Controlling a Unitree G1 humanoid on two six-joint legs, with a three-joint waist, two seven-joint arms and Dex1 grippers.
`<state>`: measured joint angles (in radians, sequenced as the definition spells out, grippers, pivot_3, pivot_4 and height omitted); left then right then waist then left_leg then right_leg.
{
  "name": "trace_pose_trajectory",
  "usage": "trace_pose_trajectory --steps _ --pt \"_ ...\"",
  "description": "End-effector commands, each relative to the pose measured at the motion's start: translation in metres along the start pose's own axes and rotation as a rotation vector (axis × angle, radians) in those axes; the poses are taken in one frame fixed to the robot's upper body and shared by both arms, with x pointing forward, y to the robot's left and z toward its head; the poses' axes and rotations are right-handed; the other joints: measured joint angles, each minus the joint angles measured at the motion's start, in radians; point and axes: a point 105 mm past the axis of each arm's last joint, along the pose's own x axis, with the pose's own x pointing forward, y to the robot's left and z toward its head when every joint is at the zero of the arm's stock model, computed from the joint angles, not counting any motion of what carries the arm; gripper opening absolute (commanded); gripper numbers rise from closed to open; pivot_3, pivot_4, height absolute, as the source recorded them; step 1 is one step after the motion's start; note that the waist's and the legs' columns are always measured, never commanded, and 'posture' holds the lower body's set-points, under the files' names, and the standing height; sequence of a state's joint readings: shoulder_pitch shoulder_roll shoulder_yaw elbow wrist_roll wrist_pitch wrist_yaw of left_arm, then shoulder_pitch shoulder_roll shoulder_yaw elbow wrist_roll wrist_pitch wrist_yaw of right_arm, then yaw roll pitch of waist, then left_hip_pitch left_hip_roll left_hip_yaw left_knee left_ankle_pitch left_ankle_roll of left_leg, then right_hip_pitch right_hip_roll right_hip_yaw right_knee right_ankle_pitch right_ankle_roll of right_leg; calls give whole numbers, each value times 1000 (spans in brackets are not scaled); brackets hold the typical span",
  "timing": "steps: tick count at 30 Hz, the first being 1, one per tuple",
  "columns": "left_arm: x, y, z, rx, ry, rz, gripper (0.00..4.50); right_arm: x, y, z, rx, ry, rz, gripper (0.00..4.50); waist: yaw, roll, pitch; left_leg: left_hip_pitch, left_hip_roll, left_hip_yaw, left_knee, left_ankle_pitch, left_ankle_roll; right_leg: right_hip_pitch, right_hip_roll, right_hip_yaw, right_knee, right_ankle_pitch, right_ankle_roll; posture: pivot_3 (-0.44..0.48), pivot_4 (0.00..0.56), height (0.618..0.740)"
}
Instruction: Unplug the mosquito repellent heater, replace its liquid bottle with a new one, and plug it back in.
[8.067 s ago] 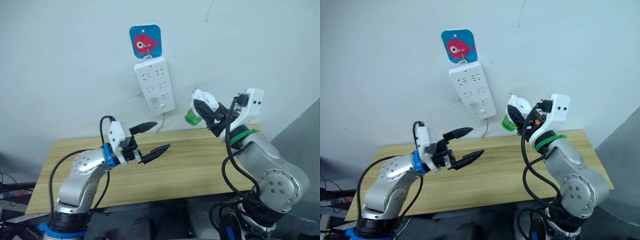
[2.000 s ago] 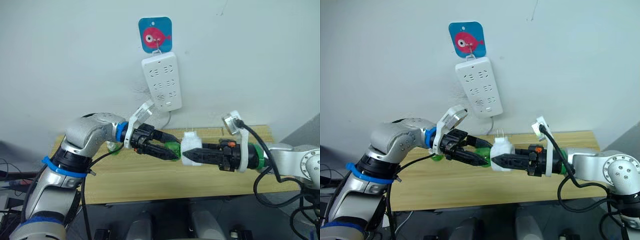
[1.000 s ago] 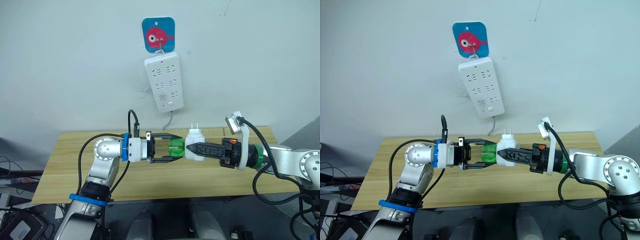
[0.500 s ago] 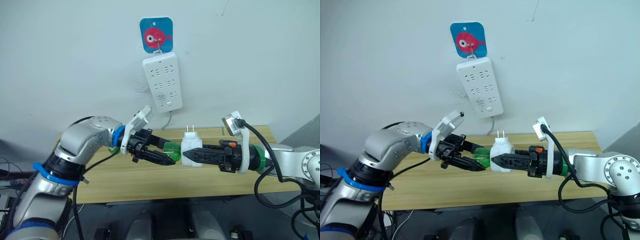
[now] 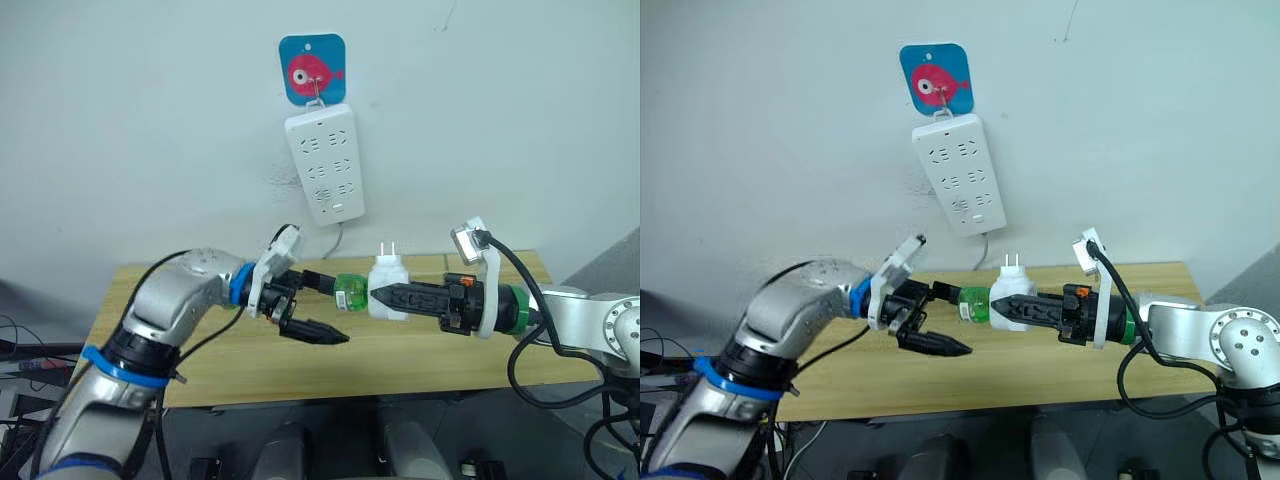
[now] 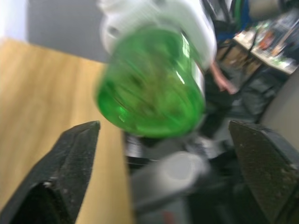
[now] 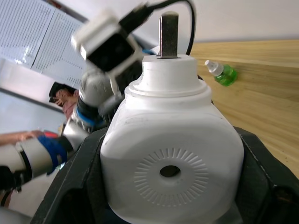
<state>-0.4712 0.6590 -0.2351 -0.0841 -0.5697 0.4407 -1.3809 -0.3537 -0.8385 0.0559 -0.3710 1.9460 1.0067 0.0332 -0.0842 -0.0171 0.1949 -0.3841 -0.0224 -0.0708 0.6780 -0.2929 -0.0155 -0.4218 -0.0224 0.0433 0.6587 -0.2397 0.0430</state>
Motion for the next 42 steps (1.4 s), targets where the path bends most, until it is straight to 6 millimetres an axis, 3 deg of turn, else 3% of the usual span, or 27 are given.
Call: trace_pose_trajectory --steps 1,5,10,16,19,26,31,34,36,38,42 --pt "-11 13 2 318 -5 168 4500 -5 2 13 6 -73 6 3018 3 0 0 0 0 0 0 0 0 0 0 0 0 0 0 -145 170 740" --pt "-12 21 4 547 -72 292 4500 -5 -3 15 30 -95 -10 3018 9 0 0 0 0 1 1 0 0 0 -1 0 0 0 0 -145 170 740" --pt "0 17 12 712 -149 289 4500 -4 -5 15 37 -93 -16 3018 12 0 0 0 -1 1 1 0 0 1 -1 0 0 1 0 -140 165 740" --pt "14 20 27 828 -219 290 4500 -3 -3 12 32 -81 -15 3018 12 0 0 0 -1 0 1 0 0 1 -1 -1 1 1 0 -141 165 740" --pt "17 21 24 846 -207 270 4500 -2 -3 10 31 -79 -16 3018 9 0 -1 0 0 1 1 0 0 1 0 0 2 1 0 -149 162 740" --pt "20 23 20 834 -179 228 2319 -2 -2 8 30 -78 -17 3018 0 0 0 0 0 0 1 0 0 1 2 -1 2 1 0 -153 163 740" --pt "18 25 24 804 -166 211 2289 -1 -1 9 27 -76 -13 3018 0 0 0 1 -1 0 1 0 0 1 2 -1 2 1 0 -150 164 740" --pt "15 22 31 500 -129 105 2289 -1 5 5 -28 -15 -9 3018 -2 0 0 0 -1 0 1 0 0 1 3 -1 3 1 0 -150 164 740" --pt "8 13 37 0 -41 -39 2289 -1 11 0 -87 37 2 3018 -6 -1 0 0 -1 -1 2 0 0 1 4 -2 3 1 0 -143 166 740" --pt "-1 -3 46 -288 14 -160 2289 0 14 -2 -104 56 15 3018 -10 -4 3 -1 0 -4 2 0 0 0 6 -4 4 -1 3 -143 167 740" --pt "-1 -6 51 -364 38 -158 2289 2 16 -3 -102 57 31 3018 -13 -2 2 2 0 -1 1 0 0 2 7 -5 4 -3 6 -143 167 740"
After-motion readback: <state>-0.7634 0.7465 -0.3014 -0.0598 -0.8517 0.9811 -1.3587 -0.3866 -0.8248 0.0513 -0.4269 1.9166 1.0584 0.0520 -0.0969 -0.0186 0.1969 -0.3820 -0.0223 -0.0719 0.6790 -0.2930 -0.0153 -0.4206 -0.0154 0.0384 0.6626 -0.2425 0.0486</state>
